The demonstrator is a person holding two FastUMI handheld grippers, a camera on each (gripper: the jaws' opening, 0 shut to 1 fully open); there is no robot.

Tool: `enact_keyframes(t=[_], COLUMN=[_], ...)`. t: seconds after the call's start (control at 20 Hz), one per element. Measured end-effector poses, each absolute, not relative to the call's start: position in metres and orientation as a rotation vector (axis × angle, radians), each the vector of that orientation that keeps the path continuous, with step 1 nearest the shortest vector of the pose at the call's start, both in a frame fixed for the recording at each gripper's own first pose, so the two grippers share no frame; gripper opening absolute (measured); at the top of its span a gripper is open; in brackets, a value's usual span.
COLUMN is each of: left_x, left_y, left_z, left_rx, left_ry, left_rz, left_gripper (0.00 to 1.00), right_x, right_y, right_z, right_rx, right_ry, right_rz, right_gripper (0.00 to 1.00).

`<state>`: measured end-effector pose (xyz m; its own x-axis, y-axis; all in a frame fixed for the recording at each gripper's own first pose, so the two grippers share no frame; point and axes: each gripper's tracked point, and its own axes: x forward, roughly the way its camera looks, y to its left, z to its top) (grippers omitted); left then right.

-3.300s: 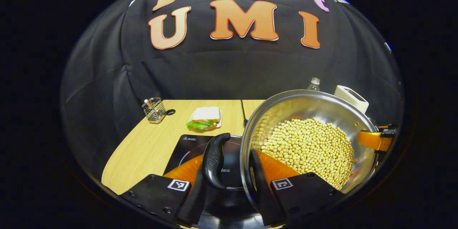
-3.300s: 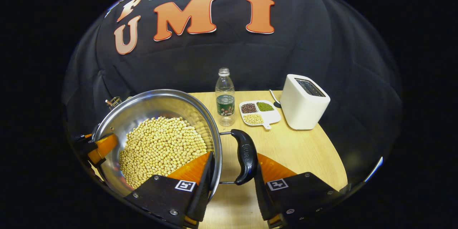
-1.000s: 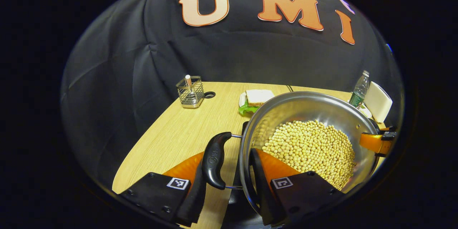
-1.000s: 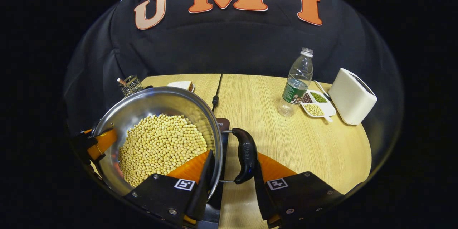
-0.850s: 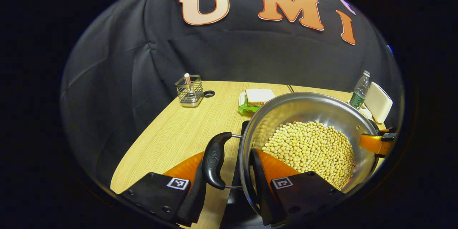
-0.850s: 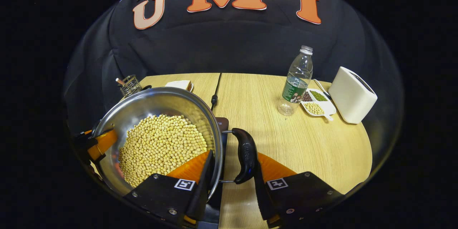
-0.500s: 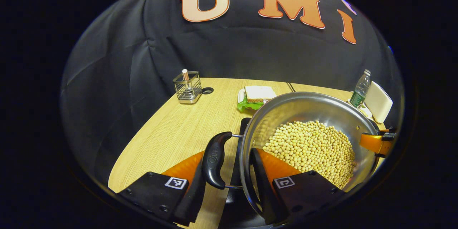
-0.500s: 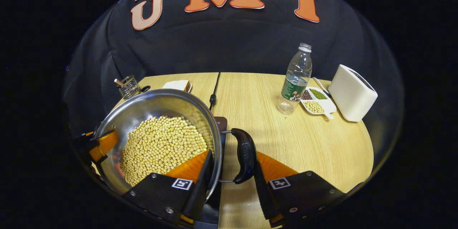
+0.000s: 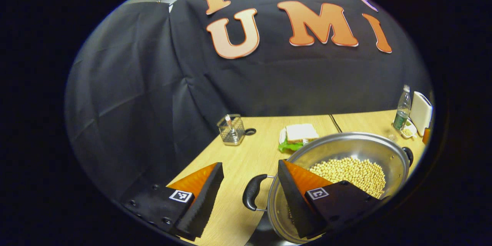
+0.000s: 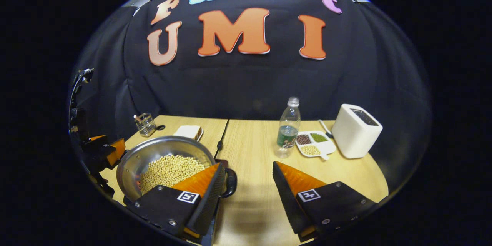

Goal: First push the handle of the pot to place it horizontally, then grasp the pot with both hands and set it on the induction cooktop.

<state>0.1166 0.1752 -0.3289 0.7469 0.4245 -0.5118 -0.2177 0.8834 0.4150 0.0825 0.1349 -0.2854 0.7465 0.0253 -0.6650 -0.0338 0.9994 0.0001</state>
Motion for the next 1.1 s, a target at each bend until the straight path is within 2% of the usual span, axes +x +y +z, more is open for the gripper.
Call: enact_keyframes(t=[0.05,0.1,0.3,0.45,0.5,0.55,0.6,0.65,0.85,0.9,0.95,1.0,1.1], left_x=[0.121,0.124,0.133,0.129,0.128,0.124,0.12,0.115,0.093,0.089,0.084,0.078,0.063], left_y=[0.169,0.163,0.13,0.092,0.077,0.066,0.059,0.052,0.018,0.008,-0.001,-0.007,-0.01], left_z=[-0.316,-0.297,-0.233,-0.177,-0.161,-0.146,-0.13,-0.116,-0.067,-0.058,-0.05,-0.045,-0.033], left_rx=[0.337,0.329,0.235,0.182,0.172,0.17,0.172,0.174,0.181,0.182,0.185,0.191,0.182], left_ry=[0.599,0.552,0.405,0.322,0.296,0.263,0.222,0.193,0.107,0.084,0.067,0.059,0.047], left_rz=[0.362,0.354,0.31,0.248,0.219,0.189,0.177,0.161,0.093,0.065,0.043,0.032,0.032], left_gripper=[0.99,0.93,0.93,0.93,0.99,0.98,0.93,0.99,0.99,0.99,0.99,0.99,0.99], right_x=[0.081,0.08,0.073,0.067,0.064,0.06,0.054,0.052,0.038,0.034,0.031,0.026,0.019], right_y=[0.126,0.118,0.081,0.06,0.056,0.053,0.052,0.053,0.041,0.037,0.032,0.031,0.029], right_z=[-0.268,-0.25,-0.178,-0.127,-0.11,-0.096,-0.084,-0.075,-0.027,-0.013,-0.003,0.005,0.023], right_rx=[-0.013,-0.018,-0.084,-0.091,-0.087,-0.081,-0.078,-0.075,-0.094,-0.098,-0.104,-0.106,-0.104], right_ry=[0.686,0.641,0.489,0.39,0.356,0.322,0.296,0.271,0.163,0.133,0.107,0.086,0.043], right_rz=[0.027,0.021,0.014,0.015,0.018,0.02,0.027,0.033,0.027,0.025,0.02,0.018,0.025], right_gripper=[0.81,0.82,0.87,0.91,0.91,0.92,0.93,0.93,0.93,0.98,0.93,0.98,0.93])
